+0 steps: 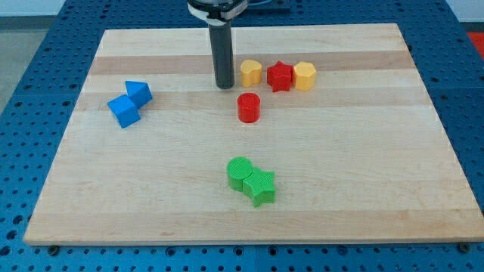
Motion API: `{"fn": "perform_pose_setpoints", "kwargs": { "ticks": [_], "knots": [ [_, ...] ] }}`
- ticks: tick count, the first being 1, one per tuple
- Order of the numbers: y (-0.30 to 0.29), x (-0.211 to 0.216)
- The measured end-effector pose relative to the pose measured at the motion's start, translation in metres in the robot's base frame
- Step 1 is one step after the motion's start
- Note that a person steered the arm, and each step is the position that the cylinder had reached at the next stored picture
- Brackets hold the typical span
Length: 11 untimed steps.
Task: Push the heart slightly down
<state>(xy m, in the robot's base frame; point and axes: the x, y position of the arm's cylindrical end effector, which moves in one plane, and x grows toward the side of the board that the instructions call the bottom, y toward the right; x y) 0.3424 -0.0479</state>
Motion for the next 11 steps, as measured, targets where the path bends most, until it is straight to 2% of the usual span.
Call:
{"fn": "perform_pose_setpoints", "kwargs": {
  "ticks": [3, 8, 11],
  "knots": [
    [0.007, -0.048],
    [0.033, -0.052],
    [0.033, -0.032]
  ]
}}
